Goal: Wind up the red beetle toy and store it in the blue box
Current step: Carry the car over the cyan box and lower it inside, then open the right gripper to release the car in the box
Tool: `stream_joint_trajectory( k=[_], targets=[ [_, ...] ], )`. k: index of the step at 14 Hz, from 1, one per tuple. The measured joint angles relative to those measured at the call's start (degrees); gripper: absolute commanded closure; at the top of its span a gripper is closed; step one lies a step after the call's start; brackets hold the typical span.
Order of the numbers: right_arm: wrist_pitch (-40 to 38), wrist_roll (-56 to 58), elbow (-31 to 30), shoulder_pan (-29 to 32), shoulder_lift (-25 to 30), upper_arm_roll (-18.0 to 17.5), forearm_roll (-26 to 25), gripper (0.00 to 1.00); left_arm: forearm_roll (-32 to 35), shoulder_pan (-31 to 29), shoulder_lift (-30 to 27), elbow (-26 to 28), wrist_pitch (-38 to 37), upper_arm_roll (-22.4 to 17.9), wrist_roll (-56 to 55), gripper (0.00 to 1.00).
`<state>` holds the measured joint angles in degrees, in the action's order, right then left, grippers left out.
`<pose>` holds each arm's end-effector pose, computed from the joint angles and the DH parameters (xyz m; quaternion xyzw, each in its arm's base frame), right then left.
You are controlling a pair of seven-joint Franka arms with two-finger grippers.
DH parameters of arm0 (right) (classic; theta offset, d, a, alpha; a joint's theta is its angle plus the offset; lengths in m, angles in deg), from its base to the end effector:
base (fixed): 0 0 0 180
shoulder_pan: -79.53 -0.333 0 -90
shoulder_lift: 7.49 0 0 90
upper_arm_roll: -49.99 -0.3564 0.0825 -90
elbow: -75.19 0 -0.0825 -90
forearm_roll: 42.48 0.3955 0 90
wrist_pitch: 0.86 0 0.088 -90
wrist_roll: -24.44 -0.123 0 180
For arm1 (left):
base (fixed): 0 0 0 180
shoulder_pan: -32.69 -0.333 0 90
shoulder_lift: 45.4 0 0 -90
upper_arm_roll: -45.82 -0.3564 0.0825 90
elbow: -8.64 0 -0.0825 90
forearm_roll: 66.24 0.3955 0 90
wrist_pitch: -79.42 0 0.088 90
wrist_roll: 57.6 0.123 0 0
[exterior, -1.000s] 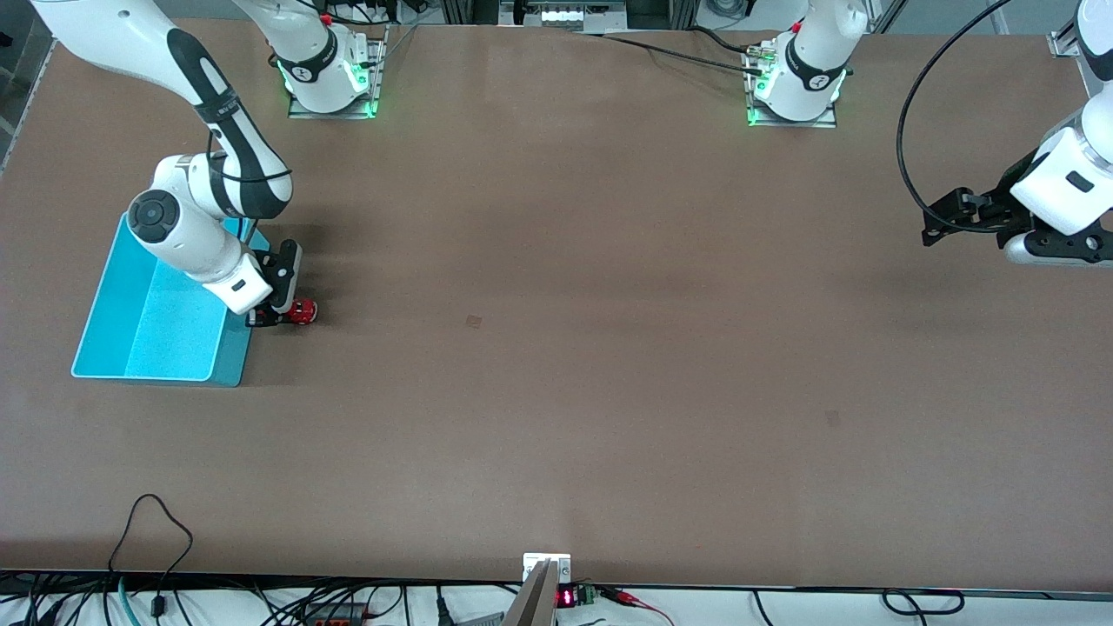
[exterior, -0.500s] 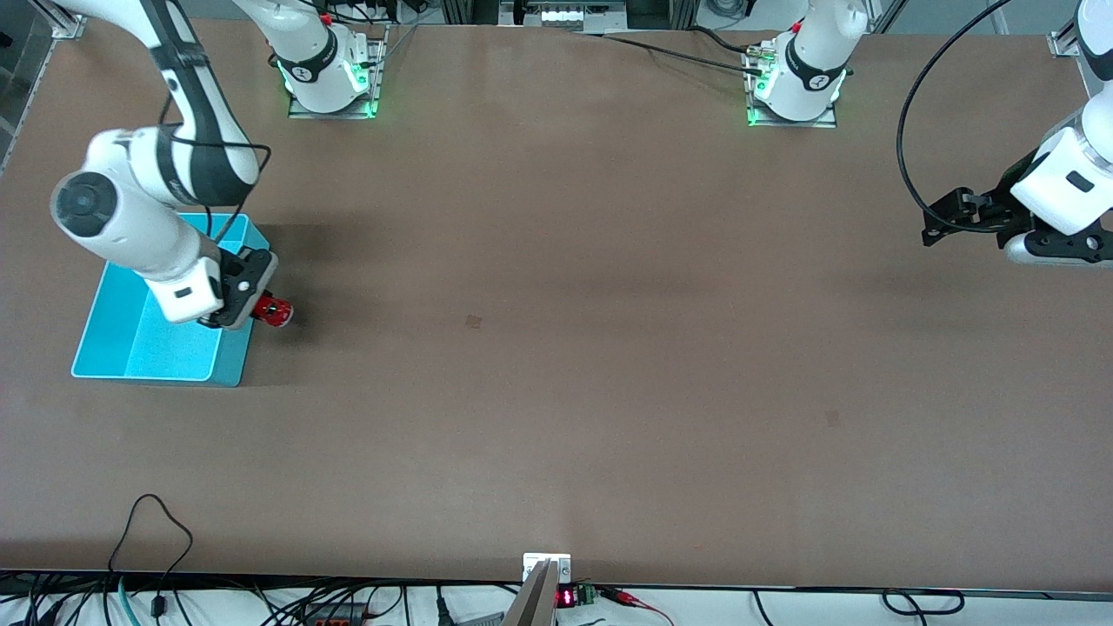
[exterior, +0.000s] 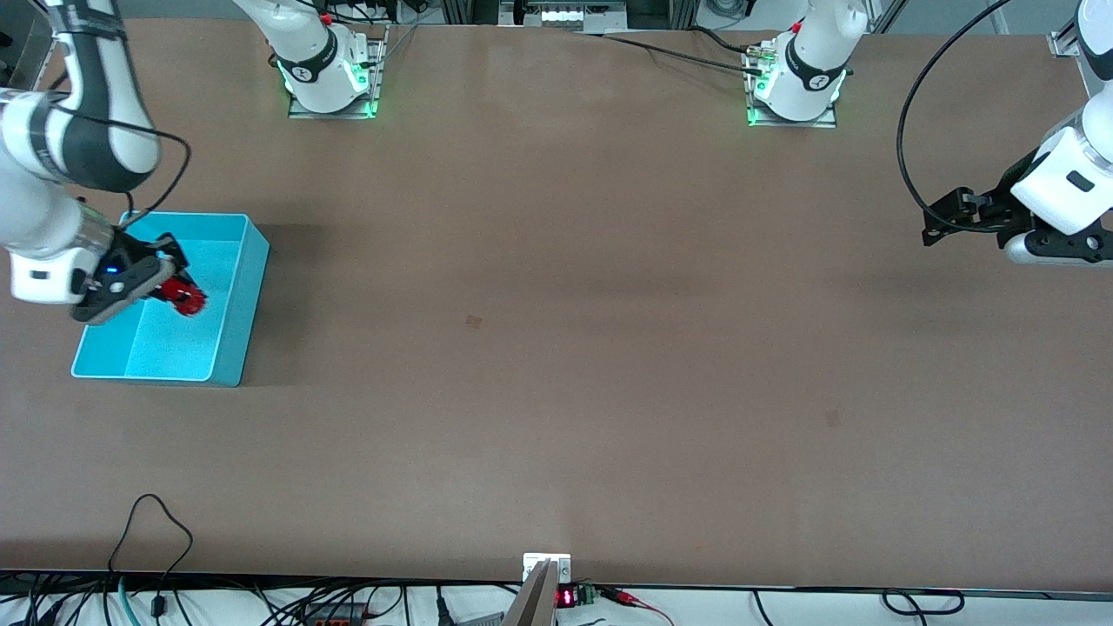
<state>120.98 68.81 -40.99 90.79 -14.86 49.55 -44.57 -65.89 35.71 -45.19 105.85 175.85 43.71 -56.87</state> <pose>0.5762 -0.1124 0.4005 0.9544 0.2979 -0.0201 0.0063 0.5724 -0.0084 0.5953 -0.9999 0.0147 0.0086 0.0031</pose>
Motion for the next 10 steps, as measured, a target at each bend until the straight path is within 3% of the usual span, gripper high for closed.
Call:
stream_joint_trajectory(
  k=[2, 6, 10],
  targets=[
    [-0.1, -9.4, -0.4, 0.4, -0.7, 2.5, 0.1, 1.0, 0.0, 0.0, 0.0, 0.0, 0.0, 0.0, 0.0, 0.0],
    [1.2, -24.4, -1.0, 0.3, -5.0, 3.9, 0.1, 1.0, 0.0, -0.1, 0.0, 0.0, 0.0, -0.1, 0.0, 0.0],
    [3.6, -29.4, -1.3, 0.3, -10.1, 4.9, 0.1, 1.0, 0.0, -0.2, 0.0, 0.0, 0.0, -0.1, 0.0, 0.0]
  ],
)
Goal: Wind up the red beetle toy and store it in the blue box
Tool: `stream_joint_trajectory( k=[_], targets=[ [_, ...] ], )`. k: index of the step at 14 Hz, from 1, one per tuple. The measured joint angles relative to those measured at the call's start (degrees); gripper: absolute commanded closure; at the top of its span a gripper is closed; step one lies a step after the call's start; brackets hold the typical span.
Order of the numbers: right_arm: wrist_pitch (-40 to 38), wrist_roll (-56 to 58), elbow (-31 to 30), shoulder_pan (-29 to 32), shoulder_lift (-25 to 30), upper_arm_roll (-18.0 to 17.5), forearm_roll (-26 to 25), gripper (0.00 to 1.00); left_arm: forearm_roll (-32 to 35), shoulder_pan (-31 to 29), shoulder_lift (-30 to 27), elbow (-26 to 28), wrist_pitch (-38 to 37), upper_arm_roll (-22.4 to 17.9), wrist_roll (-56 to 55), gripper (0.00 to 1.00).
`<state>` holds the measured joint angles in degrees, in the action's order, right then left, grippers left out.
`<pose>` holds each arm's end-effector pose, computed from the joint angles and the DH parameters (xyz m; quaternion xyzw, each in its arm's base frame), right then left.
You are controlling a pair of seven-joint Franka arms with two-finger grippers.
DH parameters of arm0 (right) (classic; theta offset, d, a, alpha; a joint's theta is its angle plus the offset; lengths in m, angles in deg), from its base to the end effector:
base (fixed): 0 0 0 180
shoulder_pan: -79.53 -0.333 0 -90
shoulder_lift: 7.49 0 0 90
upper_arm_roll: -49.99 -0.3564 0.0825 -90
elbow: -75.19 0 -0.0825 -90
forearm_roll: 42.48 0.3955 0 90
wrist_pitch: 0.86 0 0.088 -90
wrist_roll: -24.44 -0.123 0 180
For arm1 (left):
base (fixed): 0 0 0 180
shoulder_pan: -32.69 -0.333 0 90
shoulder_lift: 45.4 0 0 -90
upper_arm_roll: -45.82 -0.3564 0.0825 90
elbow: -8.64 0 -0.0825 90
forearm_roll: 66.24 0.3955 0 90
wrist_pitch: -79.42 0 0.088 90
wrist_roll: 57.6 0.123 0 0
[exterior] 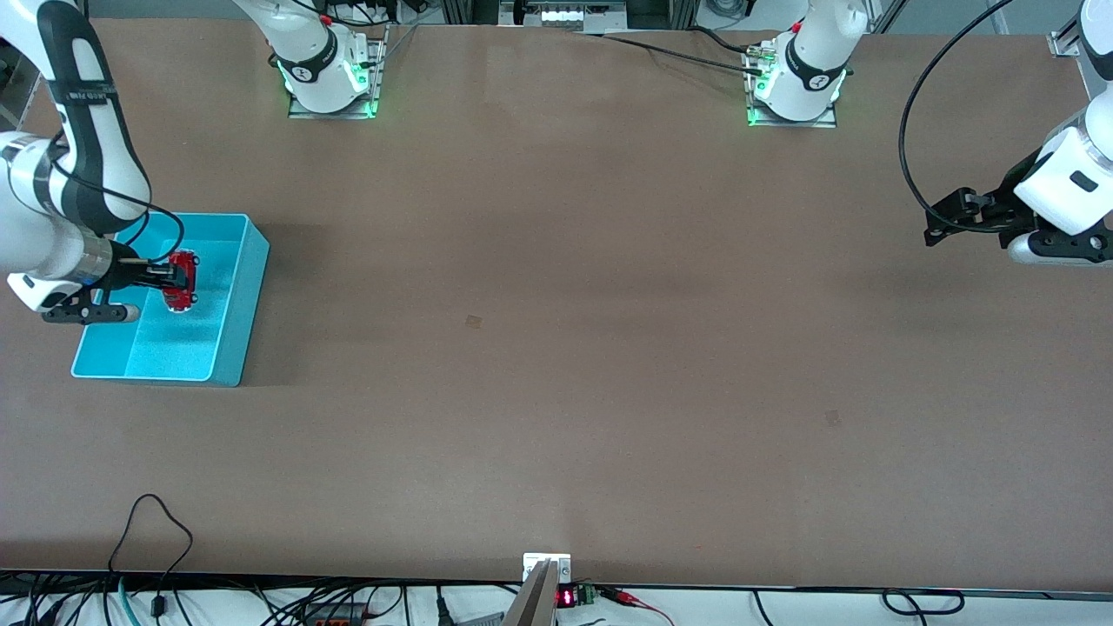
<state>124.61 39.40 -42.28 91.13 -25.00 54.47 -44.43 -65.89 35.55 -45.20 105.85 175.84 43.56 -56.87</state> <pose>0.5673 -0.1641 0.2916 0.9963 0.0021 -0.0862 0.0019 0.5724 -0.0053 0.5954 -0.9999 0.0120 0.0086 0.0031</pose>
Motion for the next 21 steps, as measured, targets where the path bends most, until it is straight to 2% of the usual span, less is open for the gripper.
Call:
stream_joint_trajectory(
  k=[5, 6, 7, 8, 10, 15, 18, 21],
  targets=[
    [7.2, -0.2, -2.0, 0.0, -6.0, 2.2, 0.0, 0.98, 0.0, 0.0, 0.0, 0.0, -0.1, 0.0, 0.0, 0.0],
    [7.5, -0.2, -2.0, 0.0, -6.5, 2.2, 0.0, 0.81, 0.0, 0.0, 0.0, 0.0, -0.2, 0.0, 0.0, 0.0],
    [7.6, -0.2, -1.9, 0.0, -6.5, 2.2, 0.0, 0.45, 0.0, 0.0, 0.0, 0.0, -0.3, 0.0, 0.0, 0.0],
    [7.6, -0.2, -1.9, 0.0, -6.5, 2.2, 0.0, 0.23, 0.0, 0.0, 0.0, 0.0, -0.4, 0.0, 0.0, 0.0],
    [7.6, -0.2, -1.9, 0.0, -6.6, 2.2, 0.0, 0.0, 0.0, 0.0, 0.0, 0.0, -0.5, 0.0, 0.0, 0.0],
    [6.7, -0.2, -0.7, -0.1, -4.2, 2.2, 0.0, 0.0, 0.0, 0.0, 0.0, 0.0, -0.8, 0.0, 0.0, 0.0],
    [-4.8, -0.2, 4.4, -0.5, 1.7, 1.5, 0.0, 0.0, 0.0, 0.0, 0.0, 0.0, -0.8, 0.0, 0.0, 0.0],
    [-17.8, -0.4, 11.6, -0.7, 8.4, -2.0, 0.0, 0.0, 0.0, 0.0, 0.0, 0.0, -0.8, 0.0, 0.0, 0.0]
  ],
)
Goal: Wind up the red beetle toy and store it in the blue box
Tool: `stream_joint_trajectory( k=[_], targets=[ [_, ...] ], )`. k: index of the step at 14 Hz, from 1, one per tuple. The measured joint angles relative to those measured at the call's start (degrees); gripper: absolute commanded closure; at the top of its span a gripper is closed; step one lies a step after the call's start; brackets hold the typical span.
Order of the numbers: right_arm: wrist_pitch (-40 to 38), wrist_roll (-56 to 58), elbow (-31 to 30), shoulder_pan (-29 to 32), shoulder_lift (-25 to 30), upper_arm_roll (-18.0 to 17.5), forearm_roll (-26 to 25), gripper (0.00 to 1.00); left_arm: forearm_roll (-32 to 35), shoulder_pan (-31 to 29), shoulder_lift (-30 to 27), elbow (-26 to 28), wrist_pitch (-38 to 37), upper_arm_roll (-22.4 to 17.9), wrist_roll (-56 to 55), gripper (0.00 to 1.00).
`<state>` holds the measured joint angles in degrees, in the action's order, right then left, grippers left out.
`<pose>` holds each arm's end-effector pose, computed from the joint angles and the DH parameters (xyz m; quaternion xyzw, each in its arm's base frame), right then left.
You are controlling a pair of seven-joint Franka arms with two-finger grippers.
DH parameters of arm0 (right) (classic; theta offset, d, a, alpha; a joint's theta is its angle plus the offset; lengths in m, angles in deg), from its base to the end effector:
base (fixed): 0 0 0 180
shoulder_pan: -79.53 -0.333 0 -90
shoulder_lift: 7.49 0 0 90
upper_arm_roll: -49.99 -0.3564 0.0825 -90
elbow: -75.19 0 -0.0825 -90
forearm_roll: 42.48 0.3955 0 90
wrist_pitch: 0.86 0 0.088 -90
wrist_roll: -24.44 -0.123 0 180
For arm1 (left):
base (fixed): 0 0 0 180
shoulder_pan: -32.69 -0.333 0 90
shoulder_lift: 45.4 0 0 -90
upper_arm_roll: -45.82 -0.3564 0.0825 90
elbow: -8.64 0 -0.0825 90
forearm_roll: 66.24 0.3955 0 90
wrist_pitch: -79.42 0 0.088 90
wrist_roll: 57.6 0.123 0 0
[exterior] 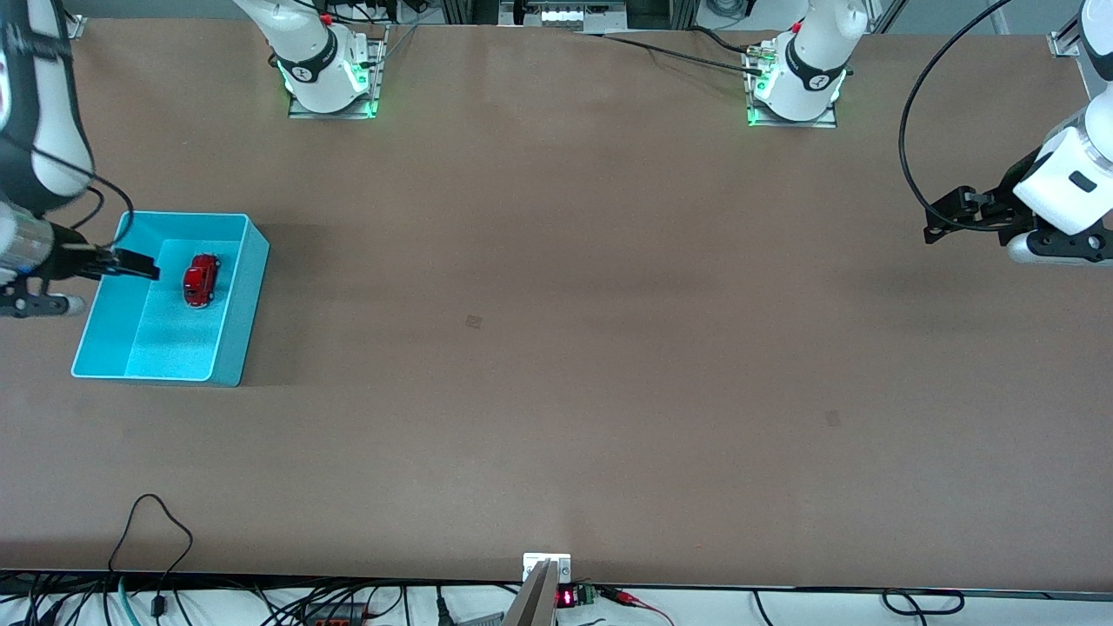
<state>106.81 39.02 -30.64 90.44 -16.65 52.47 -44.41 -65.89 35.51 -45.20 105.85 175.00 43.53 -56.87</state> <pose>0.5863 -0.1416 0.4464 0.9976 0.0165 -0.0665 0.0032 0.5706 -0.0046 0.5942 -0.9998 0.0113 0.0160 0.0031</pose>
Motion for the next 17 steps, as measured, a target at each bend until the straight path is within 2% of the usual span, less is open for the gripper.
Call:
stream_joint_trajectory(
  k=[3, 6, 9, 17],
  targets=[
    [-11.4, -0.1, 8.4, -0.3, 3.8, -2.0, 0.0, 0.0, 0.0, 0.0, 0.0, 0.0, -0.1, 0.0, 0.0, 0.0],
    [-20.8, -2.2, 15.9, -2.4, 4.5, -3.2, 0.0, 0.0, 0.0, 0.0, 0.0, 0.0, -0.4, 0.0, 0.0, 0.0],
    [-22.3, -7.6, 17.3, -4.2, 4.4, -3.3, 0.0, 0.0, 0.0, 0.0, 0.0, 0.0, -0.4, 0.0, 0.0, 0.0],
    [-22.3, -8.1, 17.3, -4.2, 3.9, -3.1, 0.0, 0.0, 0.0, 0.0, -0.1, 0.0, -1.7, 0.0, -0.3, 0.0]
  ],
)
